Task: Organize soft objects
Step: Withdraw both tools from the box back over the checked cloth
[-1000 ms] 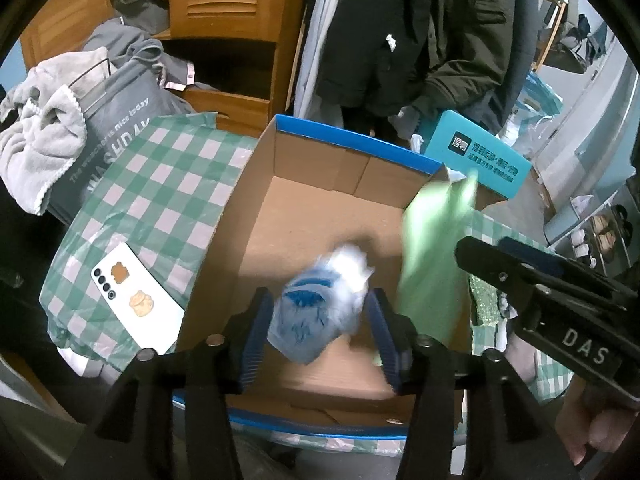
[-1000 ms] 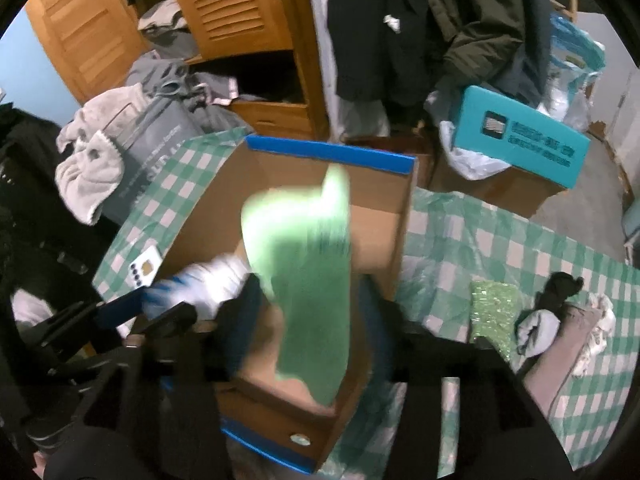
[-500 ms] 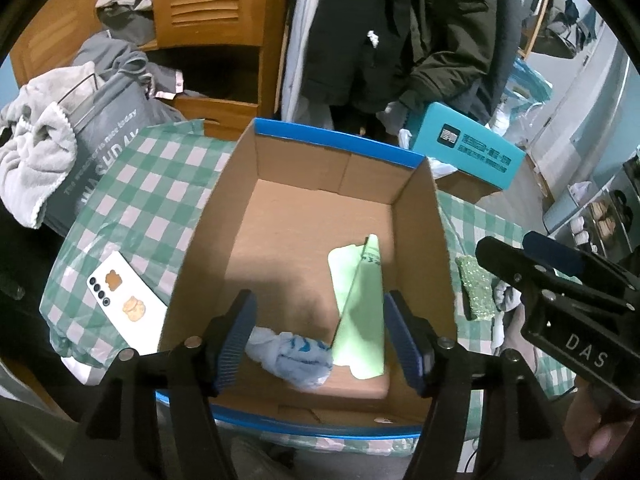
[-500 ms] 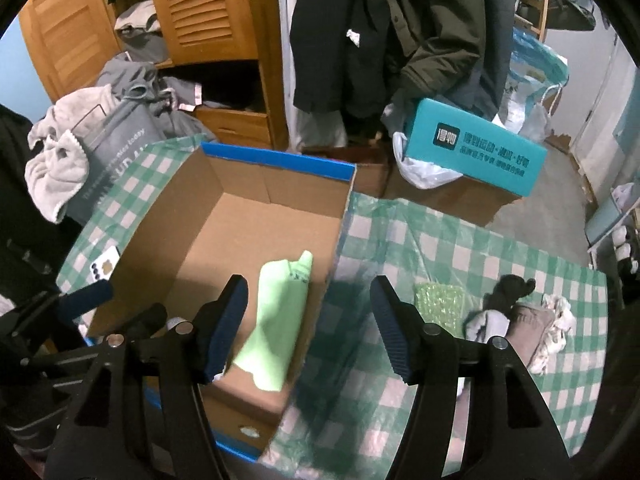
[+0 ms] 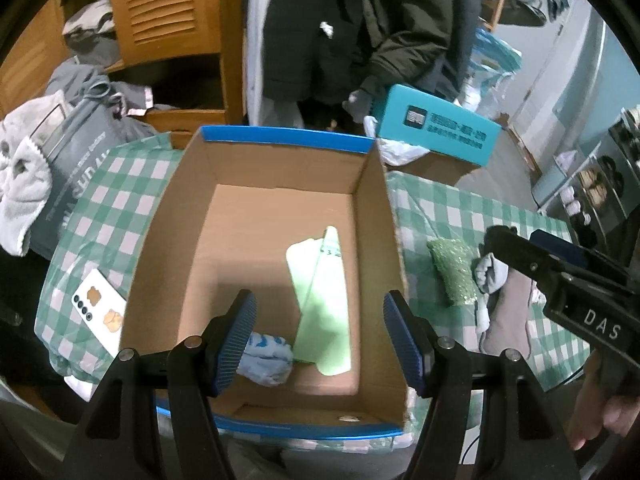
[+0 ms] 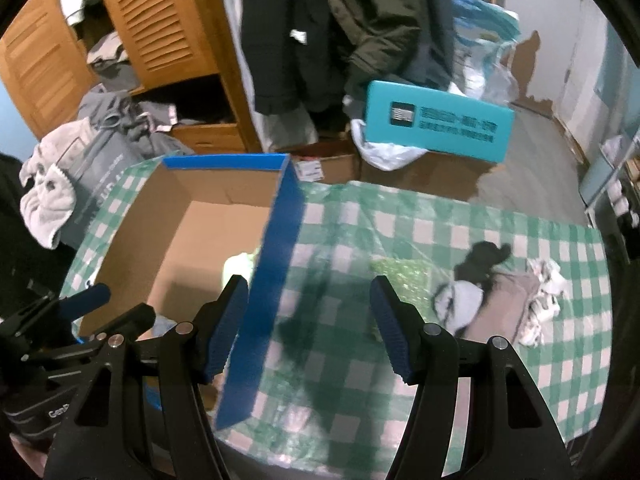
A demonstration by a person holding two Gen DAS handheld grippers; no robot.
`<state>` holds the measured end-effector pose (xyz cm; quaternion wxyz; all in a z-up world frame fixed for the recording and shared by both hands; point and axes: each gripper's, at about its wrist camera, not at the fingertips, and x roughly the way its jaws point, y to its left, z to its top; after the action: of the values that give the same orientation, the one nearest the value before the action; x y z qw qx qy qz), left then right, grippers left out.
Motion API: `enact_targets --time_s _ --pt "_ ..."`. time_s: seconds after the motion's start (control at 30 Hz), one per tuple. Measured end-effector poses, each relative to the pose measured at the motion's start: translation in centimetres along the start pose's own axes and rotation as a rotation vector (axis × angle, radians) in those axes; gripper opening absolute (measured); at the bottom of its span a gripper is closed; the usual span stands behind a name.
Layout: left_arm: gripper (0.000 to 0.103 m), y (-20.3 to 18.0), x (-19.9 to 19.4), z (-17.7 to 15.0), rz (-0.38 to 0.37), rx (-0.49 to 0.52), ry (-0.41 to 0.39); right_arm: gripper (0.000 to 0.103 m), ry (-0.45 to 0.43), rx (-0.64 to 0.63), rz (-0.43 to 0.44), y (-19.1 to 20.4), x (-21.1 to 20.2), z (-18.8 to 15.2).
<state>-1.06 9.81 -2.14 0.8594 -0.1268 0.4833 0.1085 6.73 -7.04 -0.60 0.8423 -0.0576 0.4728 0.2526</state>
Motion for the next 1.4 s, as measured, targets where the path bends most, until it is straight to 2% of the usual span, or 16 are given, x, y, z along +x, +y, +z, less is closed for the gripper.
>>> enact_targets --time_s 0.4,0.8,1.4 --pt "0.067 -5.0 0.7 -0.4 -0.012 0.102 0.018 0.063 0.001 0.047 -0.072 -4.9 -0.9 -2.0" --pt "0.067 -9.7 2.1 -0.9 -0.024 0.191 0.059 0.063 0.015 0.118 -0.077 -9.7 -1.2 -3.7" --pt "0.068 -15.2 4.3 -2.2 -0.055 0.292 0.12 0.063 0.038 0.229 -0.143 -17.0 -1.7 -6.7"
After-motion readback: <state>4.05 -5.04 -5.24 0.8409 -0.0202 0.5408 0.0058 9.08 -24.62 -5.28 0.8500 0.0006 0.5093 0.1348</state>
